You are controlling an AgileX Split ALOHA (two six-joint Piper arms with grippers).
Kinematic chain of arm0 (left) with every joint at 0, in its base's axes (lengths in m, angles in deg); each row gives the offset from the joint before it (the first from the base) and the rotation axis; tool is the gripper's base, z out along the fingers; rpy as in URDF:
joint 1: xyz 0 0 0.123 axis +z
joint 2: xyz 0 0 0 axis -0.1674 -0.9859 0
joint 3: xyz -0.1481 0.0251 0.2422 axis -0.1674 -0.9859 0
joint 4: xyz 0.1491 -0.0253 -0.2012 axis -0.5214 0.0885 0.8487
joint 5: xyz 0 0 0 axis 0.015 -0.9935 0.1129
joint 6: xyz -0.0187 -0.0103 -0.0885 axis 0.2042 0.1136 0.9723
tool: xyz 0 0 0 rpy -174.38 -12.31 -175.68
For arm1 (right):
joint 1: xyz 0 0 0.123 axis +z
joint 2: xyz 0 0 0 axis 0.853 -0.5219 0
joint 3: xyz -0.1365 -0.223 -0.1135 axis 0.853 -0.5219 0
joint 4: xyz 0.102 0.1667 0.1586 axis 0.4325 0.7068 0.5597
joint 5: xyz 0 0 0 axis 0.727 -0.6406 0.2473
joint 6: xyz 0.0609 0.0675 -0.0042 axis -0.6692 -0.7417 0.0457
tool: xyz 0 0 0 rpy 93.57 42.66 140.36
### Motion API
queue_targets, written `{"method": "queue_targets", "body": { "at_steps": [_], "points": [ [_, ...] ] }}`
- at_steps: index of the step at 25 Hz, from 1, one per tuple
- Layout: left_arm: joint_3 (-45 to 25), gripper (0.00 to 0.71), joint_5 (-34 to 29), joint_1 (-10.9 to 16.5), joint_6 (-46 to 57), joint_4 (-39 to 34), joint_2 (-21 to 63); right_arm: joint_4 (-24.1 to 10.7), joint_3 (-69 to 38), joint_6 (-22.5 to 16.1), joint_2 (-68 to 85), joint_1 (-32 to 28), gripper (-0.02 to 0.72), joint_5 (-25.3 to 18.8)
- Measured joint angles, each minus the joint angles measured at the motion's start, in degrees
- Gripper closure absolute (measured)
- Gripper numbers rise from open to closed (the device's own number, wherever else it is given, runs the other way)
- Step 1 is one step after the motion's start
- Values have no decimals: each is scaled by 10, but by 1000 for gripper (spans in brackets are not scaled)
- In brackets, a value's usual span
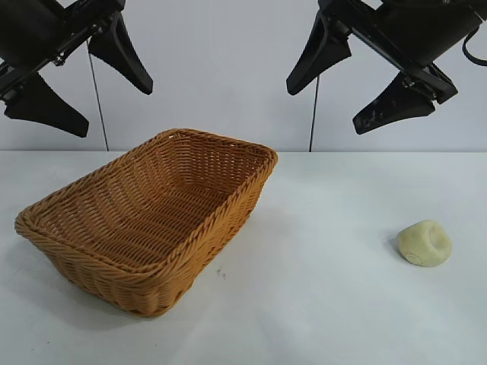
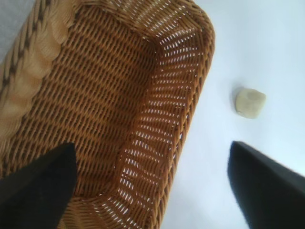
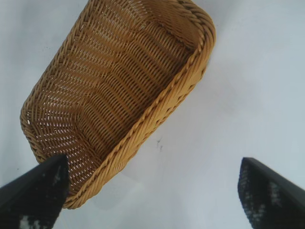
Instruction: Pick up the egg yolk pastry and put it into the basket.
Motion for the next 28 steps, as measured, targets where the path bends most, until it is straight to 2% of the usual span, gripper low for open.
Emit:
{"method": "queue_targets", "body": {
  "at_steps": [28],
  "points": [
    [0,46,16,0,11,5,0,0,0,0,0,0,39,0]
  ]
}}
